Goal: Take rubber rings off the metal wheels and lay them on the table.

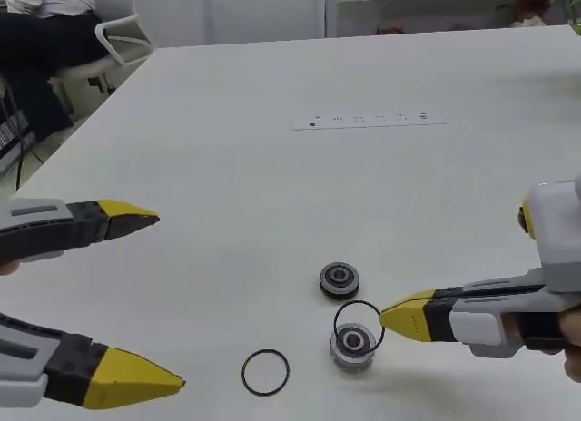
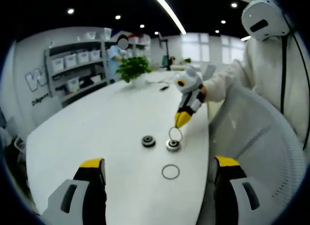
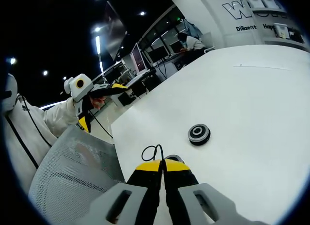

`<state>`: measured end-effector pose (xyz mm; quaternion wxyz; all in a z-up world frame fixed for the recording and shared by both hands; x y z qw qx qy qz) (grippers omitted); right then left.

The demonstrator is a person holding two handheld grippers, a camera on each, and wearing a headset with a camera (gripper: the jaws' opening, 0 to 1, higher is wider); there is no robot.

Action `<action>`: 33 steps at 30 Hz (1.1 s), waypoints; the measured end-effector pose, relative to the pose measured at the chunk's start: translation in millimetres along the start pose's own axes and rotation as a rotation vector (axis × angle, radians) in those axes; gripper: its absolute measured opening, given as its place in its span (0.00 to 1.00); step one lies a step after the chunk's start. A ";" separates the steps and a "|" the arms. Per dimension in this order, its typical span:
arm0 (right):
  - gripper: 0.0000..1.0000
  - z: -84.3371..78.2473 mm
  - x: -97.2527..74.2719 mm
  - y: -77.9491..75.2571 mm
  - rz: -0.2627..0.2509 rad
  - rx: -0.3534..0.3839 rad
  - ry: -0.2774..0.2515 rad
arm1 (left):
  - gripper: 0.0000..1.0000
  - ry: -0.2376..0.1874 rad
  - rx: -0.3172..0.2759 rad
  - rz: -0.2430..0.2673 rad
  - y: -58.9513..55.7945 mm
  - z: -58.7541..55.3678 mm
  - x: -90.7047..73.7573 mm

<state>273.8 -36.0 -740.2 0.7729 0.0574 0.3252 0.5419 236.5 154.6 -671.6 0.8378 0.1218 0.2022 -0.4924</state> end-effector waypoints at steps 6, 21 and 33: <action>0.00 3.7 1.9 4.8 0.010 -0.011 0.004 | 0.94 -0.016 -0.035 0.032 -0.7 -9.6 -8.6; 0.00 10.5 9.9 16.0 0.043 -0.036 0.025 | 0.94 0.005 -0.121 0.047 -16.1 -43.6 -12.7; 0.00 11.6 25.3 27.9 0.086 -0.059 0.053 | 0.95 0.003 -0.153 0.035 -22.8 -50.6 -9.1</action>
Point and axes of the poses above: the centre of the closed fingertips' face, and the gripper's own axes: x roughly forward along the fingers, y roughly to its left, z roughly out of its top, the point moved 3 cm from there along -x, roughly backward along the fingers, and after that the axes turned 3 degrees about -x, right-handed, at the moved point
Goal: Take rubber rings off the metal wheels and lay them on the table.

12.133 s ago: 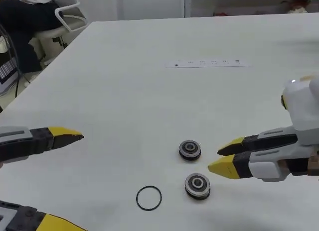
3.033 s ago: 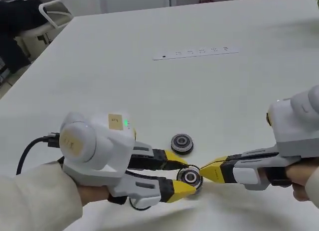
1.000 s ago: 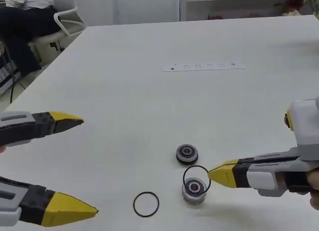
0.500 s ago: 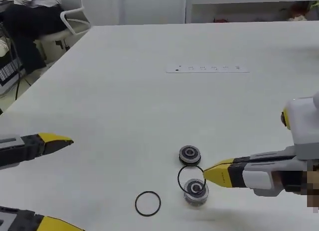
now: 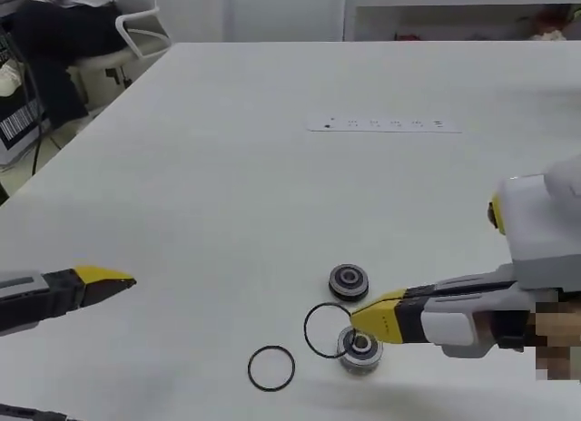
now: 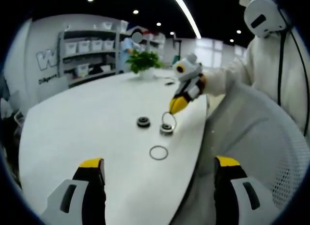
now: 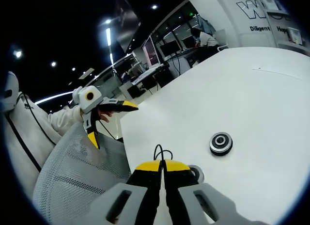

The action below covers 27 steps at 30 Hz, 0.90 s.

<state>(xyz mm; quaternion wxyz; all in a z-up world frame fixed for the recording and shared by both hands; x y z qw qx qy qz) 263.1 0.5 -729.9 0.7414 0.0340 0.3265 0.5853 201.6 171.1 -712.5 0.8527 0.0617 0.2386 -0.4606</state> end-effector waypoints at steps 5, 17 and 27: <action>0.00 -1.2 8.6 2.3 0.020 -0.010 0.021 | 0.95 -0.005 -0.006 -0.007 -3.0 0.5 2.3; 0.00 -5.4 26.0 4.0 0.053 -0.032 0.075 | 0.94 -0.012 -0.016 -0.004 -4.2 1.8 1.9; 0.00 -11.6 36.4 3.0 0.064 -0.041 0.111 | 0.94 -0.016 -0.022 -0.004 -4.4 2.6 1.6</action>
Point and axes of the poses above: the centre of the closed fingertips' face, and the gripper's own axes: x roughly forward along the fingers, y roughly to its left, z roughly out of its top, the point moved 3 cm from there along -x, roughly backward along the fingers, and after that the axes turned 3 degrees about -x, right-handed, at the moved point
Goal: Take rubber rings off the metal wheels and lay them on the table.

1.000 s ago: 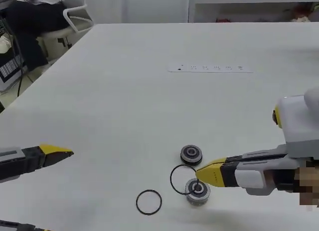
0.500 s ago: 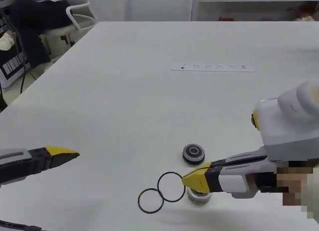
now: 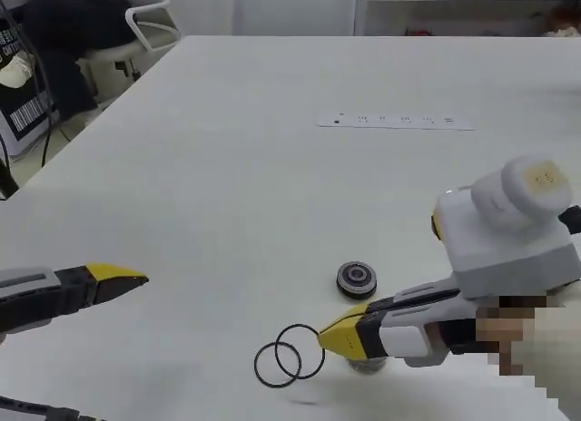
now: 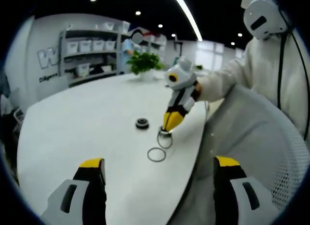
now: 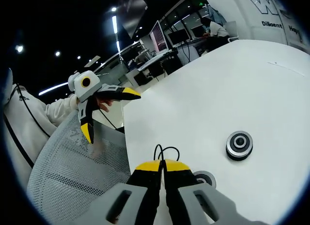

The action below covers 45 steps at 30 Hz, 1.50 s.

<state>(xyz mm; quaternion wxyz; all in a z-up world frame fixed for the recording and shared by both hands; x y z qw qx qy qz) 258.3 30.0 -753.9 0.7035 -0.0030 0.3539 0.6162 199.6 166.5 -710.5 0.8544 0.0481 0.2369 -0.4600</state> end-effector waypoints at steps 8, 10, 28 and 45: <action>0.00 -4.2 4.8 -2.5 0.003 -0.003 0.024 | 0.93 0.002 -0.006 -0.005 -0.1 -1.2 0.7; 0.00 -4.4 5.5 -3.0 0.004 -0.004 0.028 | 0.93 0.003 -0.007 -0.005 0.0 -1.5 1.0; 0.00 -6.9 14.1 -11.7 0.003 -0.008 0.054 | 0.93 0.008 -0.016 -0.012 -0.1 -1.9 3.6; 0.00 -7.9 17.6 -15.4 -0.028 -0.063 0.077 | 0.93 -0.004 -0.033 -0.009 1.5 -0.7 2.6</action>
Point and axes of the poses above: the centre of the closed fingertips' face, and the gripper's own axes: x roughly forward along the fingers, y roughly to its left, z roughly out of its top, the point moved 3 cm from there along -x, roughly backward along the fingers, and after that the axes turned 3 degrees about -x, right-handed, at the moved point
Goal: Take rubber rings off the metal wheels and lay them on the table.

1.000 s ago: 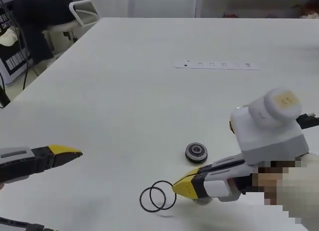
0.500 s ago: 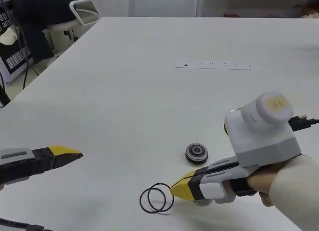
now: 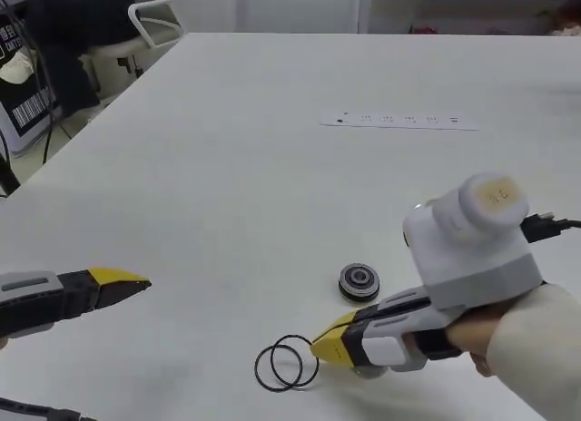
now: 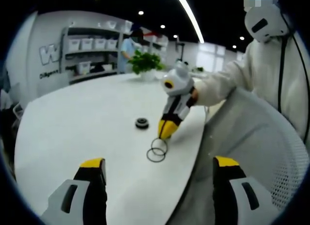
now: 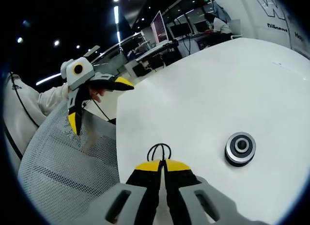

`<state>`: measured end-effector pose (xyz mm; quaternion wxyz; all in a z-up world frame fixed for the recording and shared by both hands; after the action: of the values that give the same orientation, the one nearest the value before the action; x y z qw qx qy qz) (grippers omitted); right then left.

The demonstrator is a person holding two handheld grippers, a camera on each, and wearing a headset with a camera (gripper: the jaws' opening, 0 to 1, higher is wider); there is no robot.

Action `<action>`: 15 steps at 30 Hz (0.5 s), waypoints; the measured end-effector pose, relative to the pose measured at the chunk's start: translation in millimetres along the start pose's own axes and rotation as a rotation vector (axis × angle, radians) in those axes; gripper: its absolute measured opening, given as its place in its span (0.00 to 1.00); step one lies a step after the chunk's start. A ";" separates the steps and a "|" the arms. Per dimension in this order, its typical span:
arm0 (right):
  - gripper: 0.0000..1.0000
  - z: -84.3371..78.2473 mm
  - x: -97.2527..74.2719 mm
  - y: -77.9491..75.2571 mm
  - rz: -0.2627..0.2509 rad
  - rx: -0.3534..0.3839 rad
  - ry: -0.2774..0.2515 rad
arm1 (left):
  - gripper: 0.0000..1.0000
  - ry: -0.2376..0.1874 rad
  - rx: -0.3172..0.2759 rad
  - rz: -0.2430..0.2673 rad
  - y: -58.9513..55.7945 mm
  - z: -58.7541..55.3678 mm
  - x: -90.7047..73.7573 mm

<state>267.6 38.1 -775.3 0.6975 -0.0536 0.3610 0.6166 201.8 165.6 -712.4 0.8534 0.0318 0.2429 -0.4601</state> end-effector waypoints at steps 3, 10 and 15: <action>0.02 -0.9 0.5 -0.2 -0.005 -0.012 0.007 | 0.93 -0.002 0.000 0.002 0.2 0.7 -0.4; 0.03 -1.6 -0.2 0.0 -0.011 -0.033 0.017 | 0.92 -0.021 -0.015 0.007 1.0 3.1 -1.7; 0.05 -1.9 -1.4 -1.8 -0.022 -0.041 0.019 | 0.92 -0.024 -0.016 0.010 1.4 3.4 -2.8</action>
<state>268.4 35.6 -776.6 0.6997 -0.0775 0.3543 0.6156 203.0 167.6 -708.5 0.8587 0.0208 0.2361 -0.4544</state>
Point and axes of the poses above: the centre of the closed fingertips' face, and the gripper's own axes: x roughly forward along the fingers, y roughly to its left, z roughly out of its top, the point moved 3 cm from there along -x, roughly backward along the fingers, and after that the axes turned 3 degrees about -x, right-handed, at the moved point
